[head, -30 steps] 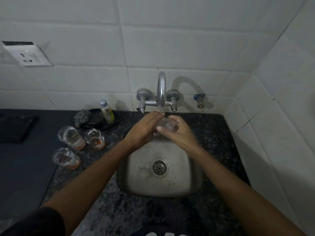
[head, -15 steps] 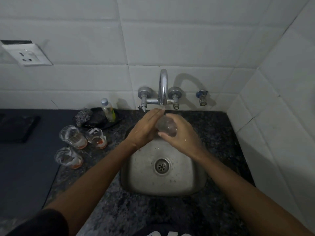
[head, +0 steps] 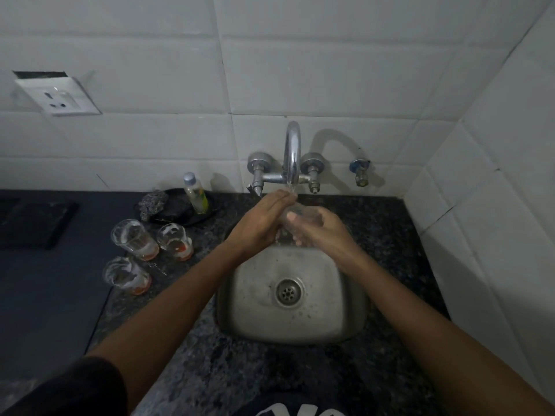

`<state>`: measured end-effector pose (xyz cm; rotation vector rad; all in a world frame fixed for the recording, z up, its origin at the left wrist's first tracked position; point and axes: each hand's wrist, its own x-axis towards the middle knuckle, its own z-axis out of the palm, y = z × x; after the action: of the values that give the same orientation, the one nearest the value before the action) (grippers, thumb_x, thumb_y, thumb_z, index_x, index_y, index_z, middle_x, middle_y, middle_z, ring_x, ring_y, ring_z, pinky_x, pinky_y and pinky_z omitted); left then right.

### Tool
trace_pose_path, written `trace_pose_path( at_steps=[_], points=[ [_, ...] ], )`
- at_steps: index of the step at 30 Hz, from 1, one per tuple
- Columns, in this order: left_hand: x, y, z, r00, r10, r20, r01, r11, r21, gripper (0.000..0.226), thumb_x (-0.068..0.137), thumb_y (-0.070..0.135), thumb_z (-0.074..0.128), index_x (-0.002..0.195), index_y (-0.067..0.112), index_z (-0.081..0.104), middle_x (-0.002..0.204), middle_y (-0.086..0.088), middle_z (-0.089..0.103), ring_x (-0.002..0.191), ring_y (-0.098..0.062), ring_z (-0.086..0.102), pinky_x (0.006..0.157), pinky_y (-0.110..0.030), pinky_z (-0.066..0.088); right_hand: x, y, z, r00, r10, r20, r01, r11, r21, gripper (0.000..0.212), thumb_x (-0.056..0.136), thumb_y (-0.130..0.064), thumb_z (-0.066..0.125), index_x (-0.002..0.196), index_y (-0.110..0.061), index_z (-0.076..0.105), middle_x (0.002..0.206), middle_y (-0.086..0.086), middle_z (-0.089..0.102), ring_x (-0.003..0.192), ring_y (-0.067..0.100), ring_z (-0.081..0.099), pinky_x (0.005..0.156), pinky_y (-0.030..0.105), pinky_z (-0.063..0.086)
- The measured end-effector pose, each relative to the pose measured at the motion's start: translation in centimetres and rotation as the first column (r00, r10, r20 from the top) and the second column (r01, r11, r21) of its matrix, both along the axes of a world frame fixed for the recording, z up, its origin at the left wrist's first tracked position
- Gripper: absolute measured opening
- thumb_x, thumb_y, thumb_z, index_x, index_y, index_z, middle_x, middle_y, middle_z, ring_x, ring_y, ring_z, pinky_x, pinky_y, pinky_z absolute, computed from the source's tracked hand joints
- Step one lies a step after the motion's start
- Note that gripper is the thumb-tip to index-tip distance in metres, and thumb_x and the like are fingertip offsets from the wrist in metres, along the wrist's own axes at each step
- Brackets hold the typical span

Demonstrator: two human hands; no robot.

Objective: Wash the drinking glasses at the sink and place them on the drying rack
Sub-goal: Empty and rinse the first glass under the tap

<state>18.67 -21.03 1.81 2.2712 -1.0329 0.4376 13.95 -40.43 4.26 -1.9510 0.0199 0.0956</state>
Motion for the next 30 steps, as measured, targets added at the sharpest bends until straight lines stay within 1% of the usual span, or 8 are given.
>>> trace_pose_path(
  at_steps=[5,9,14,19,22,25,28,30],
  points=[
    [0.3,-0.1,0.3,0.999,-0.029,-0.029,0.029,0.999,0.029,0.059,0.089,0.007,0.056,0.145,-0.009,0.047,0.141,-0.025,0.054,0.133,-0.034,0.051,0.118,-0.028,0.035,-0.2,-0.2,-0.1,0.962,0.051,0.269,0.029,0.958,-0.285,0.067,0.078,-0.035,0.089,0.136,-0.017,0.061,0.123,-0.003,0.068,0.109,0.009,0.066,0.092,0.024,0.055],
    [0.6,0.0,0.1,1.0,-0.01,-0.008,0.01,0.999,0.032,0.05,0.092,0.01,0.058,0.139,-0.008,0.052,0.136,-0.026,0.058,0.128,-0.038,0.056,0.11,-0.045,0.047,0.4,0.0,0.5,0.975,-0.008,-0.224,0.055,0.978,0.203,0.066,0.084,-0.04,0.087,0.135,-0.013,0.055,0.114,0.006,0.071,0.093,0.015,0.075,0.079,0.036,0.065],
    [0.6,-0.4,0.2,0.994,0.037,-0.098,-0.039,0.999,-0.012,0.057,0.08,-0.004,0.07,0.135,-0.003,0.054,0.133,-0.019,0.059,0.123,-0.033,0.057,0.103,-0.045,0.049,0.0,0.0,0.2,0.979,0.029,0.201,0.024,0.967,-0.253,0.064,0.078,-0.038,0.088,0.134,-0.022,0.06,0.117,-0.006,0.068,0.102,0.007,0.067,0.085,0.023,0.056],
    [0.9,-0.4,0.3,0.995,0.031,-0.091,-0.032,0.999,-0.013,0.051,0.086,0.013,0.061,0.134,-0.003,0.055,0.133,-0.019,0.059,0.121,-0.034,0.059,0.102,-0.043,0.05,0.5,0.4,0.8,0.981,-0.031,-0.194,0.069,0.979,0.192,0.057,0.087,-0.04,0.084,0.133,-0.018,0.058,0.123,0.003,0.068,0.1,0.016,0.074,0.078,0.034,0.065],
    [1.1,-0.4,-0.7,0.99,0.017,-0.14,-0.021,0.999,-0.029,0.056,0.082,0.005,0.069,0.135,0.001,0.054,0.131,-0.015,0.059,0.12,-0.03,0.059,0.1,-0.043,0.051,0.4,0.0,0.6,0.988,-0.001,0.154,0.033,0.979,-0.2,0.056,0.081,-0.036,0.087,0.129,-0.018,0.063,0.115,-0.003,0.069,0.098,0.011,0.069,0.082,0.027,0.059],
    [1.2,-0.8,-0.7,0.967,0.028,-0.255,-0.052,0.995,-0.087,0.055,0.082,0.006,0.075,0.134,0.011,0.057,0.127,-0.007,0.063,0.115,-0.018,0.061,0.098,-0.044,0.053,0.1,-0.3,0.3,0.946,0.087,0.311,0.021,0.944,-0.328,0.06,0.077,-0.026,0.089,0.13,-0.018,0.064,0.12,-0.002,0.061,0.109,0.013,0.061,0.093,0.03,0.054],
    [0.8,-1.3,0.7,0.779,-0.049,-0.626,-0.104,0.973,-0.206,0.051,0.08,0.005,0.081,0.126,0.016,0.062,0.118,-0.002,0.068,0.105,-0.004,0.066,0.099,-0.04,0.056,0.0,-0.3,0.1,0.925,0.151,0.348,-0.002,0.919,-0.394,0.063,0.076,-0.022,0.089,0.133,-0.02,0.063,0.125,-0.002,0.057,0.117,0.018,0.057,0.098,0.037,0.053],
    [0.5,-1.0,1.1,0.37,-0.349,-0.861,-0.198,0.876,-0.44,0.055,0.078,-0.006,0.072,0.128,0.011,0.057,0.122,-0.012,0.067,0.11,-0.017,0.069,0.103,-0.047,0.054,0.0,-0.4,-0.1,0.919,0.205,0.337,-0.021,0.879,-0.476,0.065,0.077,-0.02,0.088,0.137,-0.021,0.062,0.128,-0.002,0.054,0.121,0.021,0.052,0.101,0.038,0.05]
  ],
)
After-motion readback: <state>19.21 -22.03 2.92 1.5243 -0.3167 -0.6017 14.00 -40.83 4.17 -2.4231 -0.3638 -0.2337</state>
